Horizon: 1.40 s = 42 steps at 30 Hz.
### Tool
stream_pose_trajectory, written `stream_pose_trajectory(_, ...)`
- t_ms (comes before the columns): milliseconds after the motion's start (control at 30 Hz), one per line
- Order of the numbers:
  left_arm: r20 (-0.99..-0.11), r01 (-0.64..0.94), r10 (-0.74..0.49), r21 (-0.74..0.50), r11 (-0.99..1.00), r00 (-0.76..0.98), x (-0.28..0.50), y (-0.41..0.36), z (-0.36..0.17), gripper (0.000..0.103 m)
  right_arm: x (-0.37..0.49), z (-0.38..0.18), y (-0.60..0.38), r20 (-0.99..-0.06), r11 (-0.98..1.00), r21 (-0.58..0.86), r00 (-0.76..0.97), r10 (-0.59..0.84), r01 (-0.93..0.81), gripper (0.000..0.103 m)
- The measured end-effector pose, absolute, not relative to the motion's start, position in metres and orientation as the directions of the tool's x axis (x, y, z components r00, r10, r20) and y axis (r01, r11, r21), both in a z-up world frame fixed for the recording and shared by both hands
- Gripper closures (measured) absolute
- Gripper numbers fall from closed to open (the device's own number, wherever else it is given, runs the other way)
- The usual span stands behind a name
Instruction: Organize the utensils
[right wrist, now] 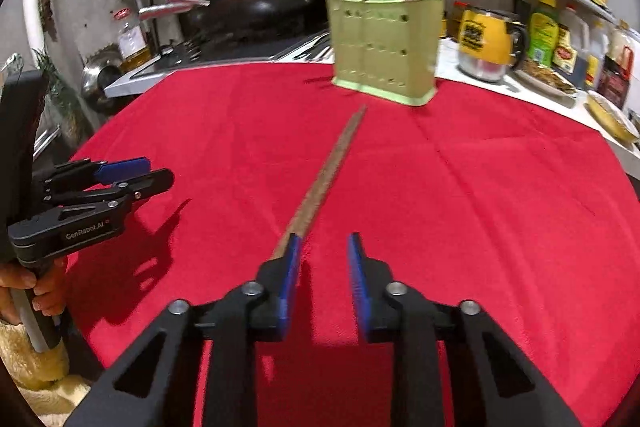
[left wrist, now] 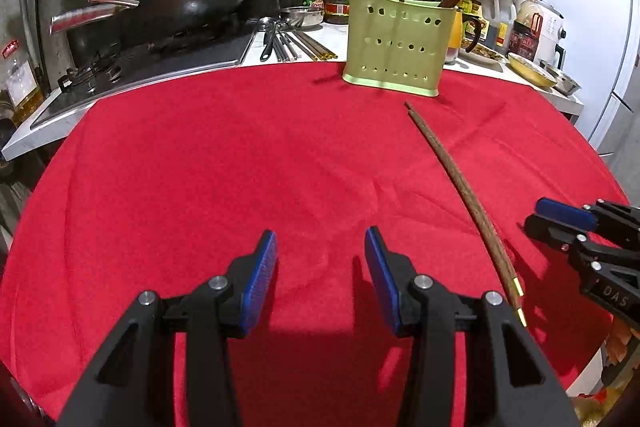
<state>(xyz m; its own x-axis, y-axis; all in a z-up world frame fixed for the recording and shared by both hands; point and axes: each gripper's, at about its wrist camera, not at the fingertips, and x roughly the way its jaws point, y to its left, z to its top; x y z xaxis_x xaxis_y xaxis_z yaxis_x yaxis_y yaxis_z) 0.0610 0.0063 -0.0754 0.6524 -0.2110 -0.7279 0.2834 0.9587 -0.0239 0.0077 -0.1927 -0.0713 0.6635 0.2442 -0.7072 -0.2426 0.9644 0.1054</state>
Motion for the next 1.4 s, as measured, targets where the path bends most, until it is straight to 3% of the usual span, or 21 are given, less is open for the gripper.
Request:
stream_pose_trajectory(100, -0.735, 0.303, -0.231, -0.038, 0.952, 0.637, 0.059, 0.006, -0.076, 0.058, 0.012, -0.075, -0.185, -0.721, 0.963, 0.098, 0.649, 0.242, -0.251, 0.087)
stream_pose_trajectory(367, -0.748, 0.343, -0.262, -0.049, 0.938, 0.610, 0.056, -0.004, -0.083, 0.058, 0.023, -0.081, -0.177, -0.739, 0.963, 0.110, 0.627, 0.246, -0.247, 0.087)
stream_pose_trajectory(633, -0.753, 0.348, -0.268, -0.055, 0.936, 0.602, 0.057, -0.008, -0.083, 0.058, 0.027, -0.082, -0.179, -0.766, 0.981, 0.025, 0.627, 0.141, -0.190, 0.087)
stream_pose_trajectory(867, -0.755, 0.350, -0.268, -0.054, 0.935, 0.599, 0.055, -0.014, -0.081, 0.058, 0.034, -0.087, -0.177, -0.770, 0.977, 0.049, 0.616, 0.169, -0.206, 0.088)
stream_pose_trajectory(967, -0.753, 0.356, -0.272, -0.054, 0.933, 0.599, 0.053, -0.018, -0.079, 0.058, 0.031, -0.087, -0.184, -0.762, 0.983, 0.032, 0.632, 0.142, -0.182, 0.095)
stream_pose_trajectory(1400, -0.767, 0.513, -0.426, -0.149, 0.846, 0.480, 0.042, -0.079, -0.081, 0.058, -0.002, -0.090, -0.248, -0.755, 0.996, 0.071, 0.649, 0.095, -0.063, 0.096)
